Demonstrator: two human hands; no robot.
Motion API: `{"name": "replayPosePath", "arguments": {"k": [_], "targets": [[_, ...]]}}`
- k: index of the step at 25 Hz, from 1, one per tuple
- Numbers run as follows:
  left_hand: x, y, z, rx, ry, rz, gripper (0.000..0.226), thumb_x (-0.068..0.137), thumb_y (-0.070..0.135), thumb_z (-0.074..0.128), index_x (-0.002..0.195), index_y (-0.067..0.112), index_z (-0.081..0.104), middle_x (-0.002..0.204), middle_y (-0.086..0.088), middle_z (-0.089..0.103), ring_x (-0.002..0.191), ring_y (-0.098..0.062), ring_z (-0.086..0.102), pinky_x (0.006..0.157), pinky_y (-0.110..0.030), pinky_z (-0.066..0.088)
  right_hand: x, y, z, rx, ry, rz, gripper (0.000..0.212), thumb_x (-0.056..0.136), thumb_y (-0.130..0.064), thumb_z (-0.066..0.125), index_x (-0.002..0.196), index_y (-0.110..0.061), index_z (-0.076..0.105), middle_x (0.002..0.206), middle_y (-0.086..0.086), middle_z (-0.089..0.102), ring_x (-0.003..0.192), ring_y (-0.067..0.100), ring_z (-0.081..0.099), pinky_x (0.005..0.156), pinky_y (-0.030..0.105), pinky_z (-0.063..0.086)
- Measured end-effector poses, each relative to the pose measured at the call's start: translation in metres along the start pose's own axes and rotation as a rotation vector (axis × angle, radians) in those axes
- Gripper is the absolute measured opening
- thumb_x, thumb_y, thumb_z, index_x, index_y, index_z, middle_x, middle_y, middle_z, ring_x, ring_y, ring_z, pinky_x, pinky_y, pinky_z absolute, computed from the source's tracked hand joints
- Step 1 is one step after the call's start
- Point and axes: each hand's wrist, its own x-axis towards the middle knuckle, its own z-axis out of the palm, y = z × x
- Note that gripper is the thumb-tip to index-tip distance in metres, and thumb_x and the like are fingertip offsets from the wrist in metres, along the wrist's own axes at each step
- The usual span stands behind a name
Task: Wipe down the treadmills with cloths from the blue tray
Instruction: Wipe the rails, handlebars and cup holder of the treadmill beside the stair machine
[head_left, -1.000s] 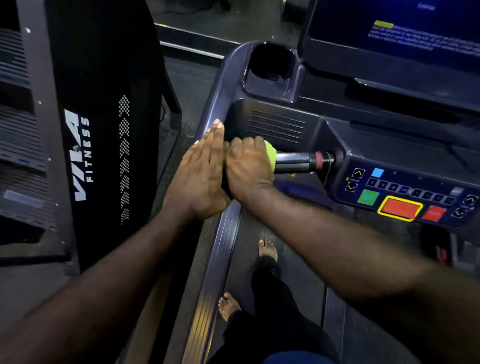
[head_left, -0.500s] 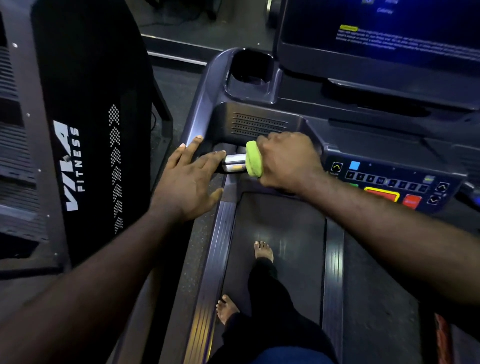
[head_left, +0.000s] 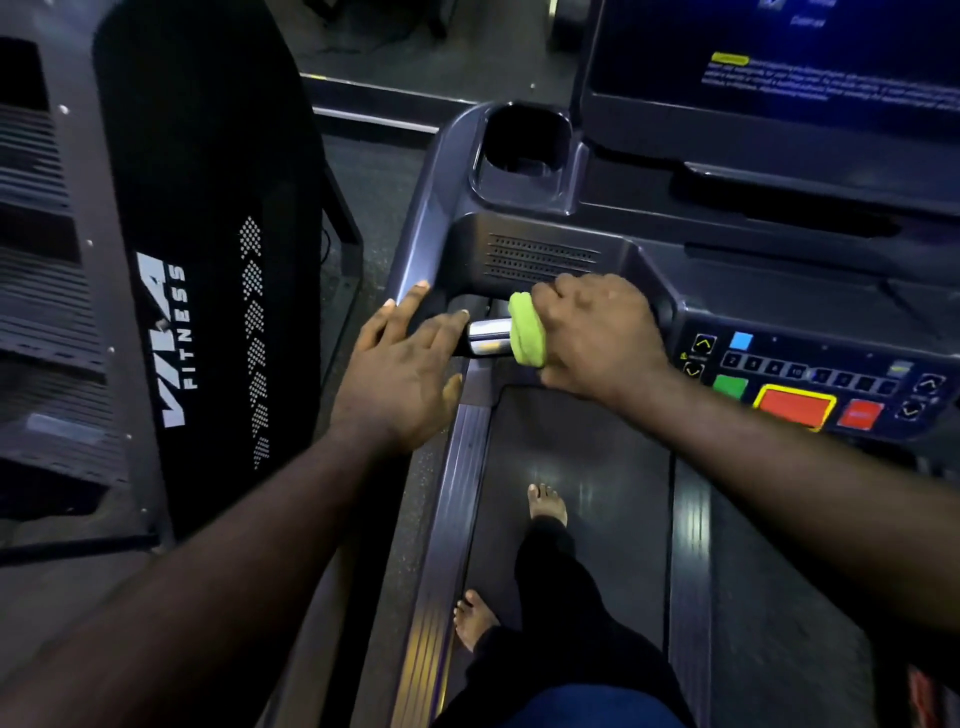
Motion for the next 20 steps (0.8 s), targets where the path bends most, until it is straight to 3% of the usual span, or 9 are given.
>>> {"name": "replayPosePath", "arguments": {"k": [3,4,7,9,11,13,15,18,20], "targets": [[0.002,0.001,0.0,-0.011,-0.01,0.014,0.072,0.095,0.05,0.058,0.158,0.024,0.036,0.158,0.005,0.048,0.162,-0.026,0.009,0.127,-0.049,0.013,0.045,0.025,-0.036,0.333,-0.458,0.129,0.059,0.055,-0.06,0.082,0.101,-0.025,0.067,0.095,0.004,0.067,0.086,0.032,0.066,0.065,0.033,0.046],[0.001,0.002,-0.001,-0.025,-0.011,0.011,0.072,0.095,0.052,0.055,0.158,0.025,0.037,0.159,0.005,0.048,0.162,-0.025,0.009,0.127,-0.048,0.013,0.043,0.028,-0.038,0.394,-0.489,0.153,0.062,0.054,-0.06,0.085,0.103,-0.026,0.068,0.097,0.002,0.066,0.089,0.03,0.065,0.067,0.034,0.046],[0.001,-0.004,-0.004,-0.184,0.04,-0.013,0.068,0.095,0.046,0.049,0.158,0.021,0.04,0.166,0.003,0.037,0.16,-0.02,0.017,0.128,-0.046,0.015,-0.014,0.006,-0.014,0.461,0.171,0.101,0.056,0.067,-0.041,0.081,0.117,-0.021,0.07,0.11,0.004,0.068,0.107,0.032,0.064,0.086,0.041,0.048],[0.001,-0.007,-0.004,-0.367,0.082,-0.042,0.065,0.096,0.036,0.049,0.157,0.017,0.041,0.171,0.0,0.026,0.158,-0.017,0.022,0.126,-0.043,0.02,-0.071,-0.038,0.012,0.715,0.518,0.242,0.059,0.072,-0.033,0.083,0.125,-0.012,0.07,0.122,0.006,0.068,0.118,0.027,0.062,0.107,0.04,0.047],[0.0,-0.008,-0.005,-0.526,0.097,-0.107,0.06,0.099,0.031,0.047,0.157,0.016,0.042,0.172,0.003,0.022,0.157,-0.01,0.022,0.123,-0.038,0.02,-0.097,-0.086,0.036,1.242,0.512,0.59,0.06,0.068,-0.031,0.09,0.123,-0.012,0.072,0.122,0.004,0.073,0.114,0.022,0.068,0.107,0.04,0.053],[0.001,-0.007,-0.006,-0.568,0.115,-0.137,0.056,0.102,0.033,0.044,0.155,0.016,0.044,0.172,0.004,0.024,0.153,0.0,0.021,0.12,-0.033,0.018,-0.091,-0.107,0.046,2.058,0.46,1.055,0.053,0.069,-0.025,0.092,0.118,-0.01,0.076,0.117,0.012,0.078,0.107,0.032,0.075,0.1,0.056,0.059],[0.0,-0.007,-0.005,-0.58,0.13,-0.137,0.055,0.104,0.037,0.04,0.154,0.015,0.046,0.17,0.003,0.027,0.151,0.001,0.022,0.121,-0.033,0.02,-0.067,-0.096,0.047,2.582,0.419,1.238,0.037,0.086,-0.027,0.081,0.117,-0.01,0.076,0.12,0.016,0.076,0.109,0.035,0.074,0.103,0.058,0.056],[0.003,-0.01,-0.002,-0.627,0.158,-0.123,0.057,0.107,0.042,0.033,0.153,0.011,0.048,0.168,-0.003,0.033,0.155,-0.011,0.028,0.125,-0.043,0.026,-0.01,-0.079,0.026,2.745,0.591,1.057,0.028,0.094,-0.039,0.072,0.111,-0.016,0.074,0.113,0.011,0.077,0.096,0.026,0.074,0.093,0.046,0.061],[0.003,-0.012,-0.001,-0.621,0.171,-0.116,0.059,0.108,0.043,0.03,0.153,0.008,0.047,0.166,-0.007,0.036,0.155,-0.017,0.031,0.125,-0.047,0.027,0.023,-0.106,0.009,2.667,0.531,1.149,0.056,0.075,-0.04,0.09,0.12,-0.012,0.074,0.114,0.011,0.078,0.095,0.029,0.075,0.086,0.047,0.063]]}}
